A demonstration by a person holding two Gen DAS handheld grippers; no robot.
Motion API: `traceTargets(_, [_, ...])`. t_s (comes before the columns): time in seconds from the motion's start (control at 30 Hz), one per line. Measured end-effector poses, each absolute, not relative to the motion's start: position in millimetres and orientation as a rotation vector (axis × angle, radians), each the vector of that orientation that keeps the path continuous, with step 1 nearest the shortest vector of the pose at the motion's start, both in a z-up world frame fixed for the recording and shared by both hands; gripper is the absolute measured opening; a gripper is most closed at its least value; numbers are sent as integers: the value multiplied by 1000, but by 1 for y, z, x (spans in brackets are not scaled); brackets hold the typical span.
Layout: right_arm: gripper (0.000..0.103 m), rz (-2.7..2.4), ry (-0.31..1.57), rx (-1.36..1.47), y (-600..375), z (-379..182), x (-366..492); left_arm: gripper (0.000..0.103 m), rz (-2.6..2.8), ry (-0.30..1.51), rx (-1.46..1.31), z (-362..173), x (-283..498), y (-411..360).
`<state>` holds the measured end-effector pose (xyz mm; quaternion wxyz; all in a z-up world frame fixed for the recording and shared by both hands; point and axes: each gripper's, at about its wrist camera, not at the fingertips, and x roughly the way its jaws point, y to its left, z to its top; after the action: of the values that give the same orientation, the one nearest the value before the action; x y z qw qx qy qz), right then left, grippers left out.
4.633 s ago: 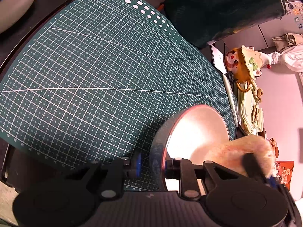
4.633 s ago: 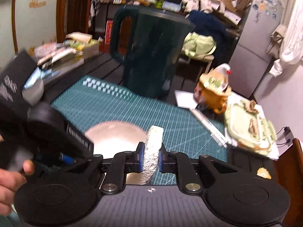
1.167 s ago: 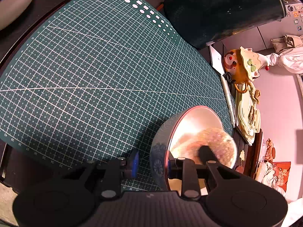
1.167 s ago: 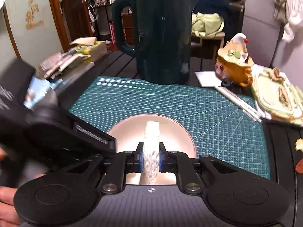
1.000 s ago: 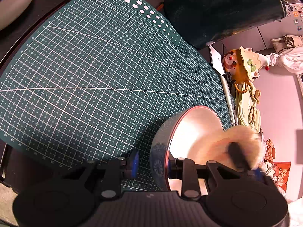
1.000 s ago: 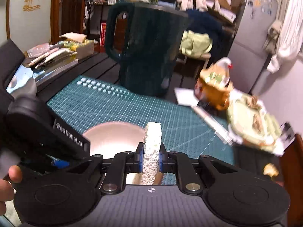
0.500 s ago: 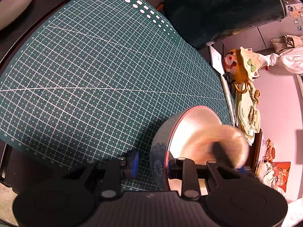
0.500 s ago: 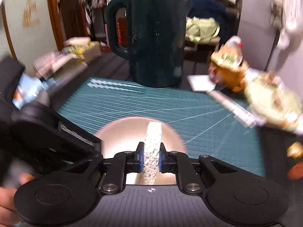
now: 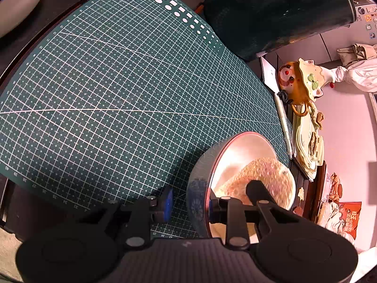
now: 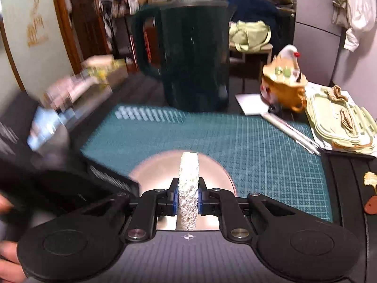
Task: Clean bowl
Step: 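Scrub the bowl bottom with the sponge in the right gripper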
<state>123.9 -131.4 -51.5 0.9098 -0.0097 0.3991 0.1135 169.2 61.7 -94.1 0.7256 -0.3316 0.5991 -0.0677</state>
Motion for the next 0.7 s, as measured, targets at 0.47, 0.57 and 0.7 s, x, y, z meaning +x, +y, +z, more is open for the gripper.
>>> traceTargets(0.47, [13, 291, 791, 91, -145, -30, 125, 28, -151, 1321, -735, -95, 170, 64])
traceTargets(0.57, [13, 287, 810, 77, -143, -36, 126, 28, -151, 1323, -737, -95, 170, 63])
traceTargets(0.7, [24, 277, 807, 64, -143, -37, 124, 28, -151, 1323, -739, -97, 169, 64])
